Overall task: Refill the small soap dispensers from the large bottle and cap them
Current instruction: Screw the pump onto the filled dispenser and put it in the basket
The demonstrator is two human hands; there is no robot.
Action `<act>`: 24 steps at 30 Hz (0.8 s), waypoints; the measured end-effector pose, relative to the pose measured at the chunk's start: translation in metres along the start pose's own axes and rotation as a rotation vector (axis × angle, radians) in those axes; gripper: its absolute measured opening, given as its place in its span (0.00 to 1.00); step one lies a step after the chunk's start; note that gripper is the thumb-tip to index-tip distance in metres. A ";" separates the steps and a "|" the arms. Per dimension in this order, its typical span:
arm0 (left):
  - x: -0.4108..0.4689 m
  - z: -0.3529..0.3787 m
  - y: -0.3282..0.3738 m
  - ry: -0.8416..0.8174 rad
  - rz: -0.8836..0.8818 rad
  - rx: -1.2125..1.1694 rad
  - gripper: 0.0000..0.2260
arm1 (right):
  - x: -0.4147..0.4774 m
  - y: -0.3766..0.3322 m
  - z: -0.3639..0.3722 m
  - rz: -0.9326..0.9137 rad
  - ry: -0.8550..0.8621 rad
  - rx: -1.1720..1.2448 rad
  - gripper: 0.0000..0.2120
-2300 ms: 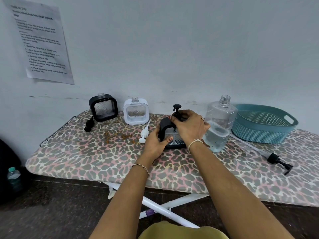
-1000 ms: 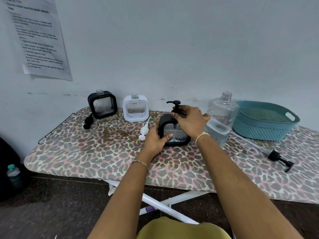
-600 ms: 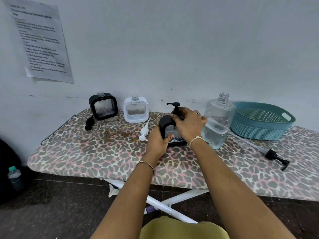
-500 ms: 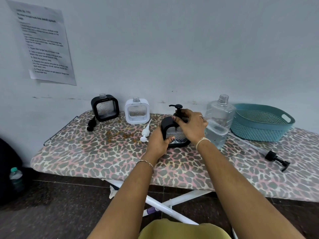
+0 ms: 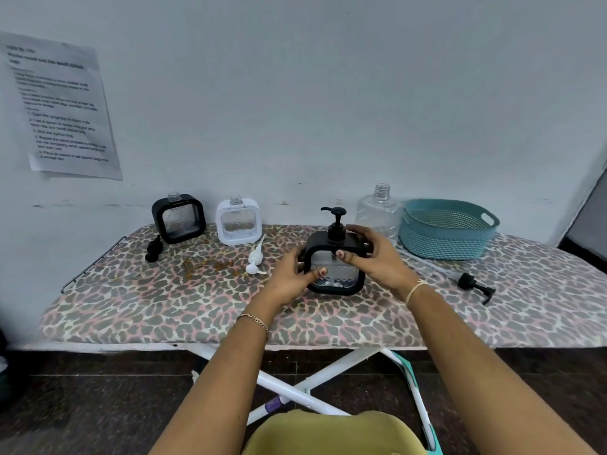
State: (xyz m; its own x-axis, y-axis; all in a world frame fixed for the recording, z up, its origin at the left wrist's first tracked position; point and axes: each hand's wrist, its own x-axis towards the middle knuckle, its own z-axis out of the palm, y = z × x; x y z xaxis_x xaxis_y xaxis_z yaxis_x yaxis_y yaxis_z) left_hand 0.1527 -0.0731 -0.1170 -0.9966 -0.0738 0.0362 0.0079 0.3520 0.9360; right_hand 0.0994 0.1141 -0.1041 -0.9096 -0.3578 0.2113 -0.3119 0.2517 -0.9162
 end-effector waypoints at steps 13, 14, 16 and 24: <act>0.010 0.099 0.060 -0.118 0.131 -0.147 0.29 | -0.040 -0.006 -0.120 0.049 0.307 -0.035 0.21; 0.015 0.108 0.065 -0.130 0.136 -0.154 0.27 | -0.039 -0.007 -0.129 0.047 0.347 -0.054 0.20; 0.023 0.126 0.075 -0.153 0.143 -0.177 0.25 | -0.033 -0.007 -0.148 0.051 0.423 -0.082 0.21; 0.052 0.164 0.091 -0.246 0.079 -0.299 0.29 | 0.004 -0.009 -0.200 0.051 0.587 -0.199 0.20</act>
State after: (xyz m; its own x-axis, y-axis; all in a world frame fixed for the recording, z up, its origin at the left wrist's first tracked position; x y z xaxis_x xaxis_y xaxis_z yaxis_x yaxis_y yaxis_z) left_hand 0.0885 0.1082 -0.0875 -0.9816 0.1810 0.0609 0.0724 0.0578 0.9957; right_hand 0.0433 0.2901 -0.0272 -0.9064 0.1994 0.3724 -0.2574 0.4384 -0.8611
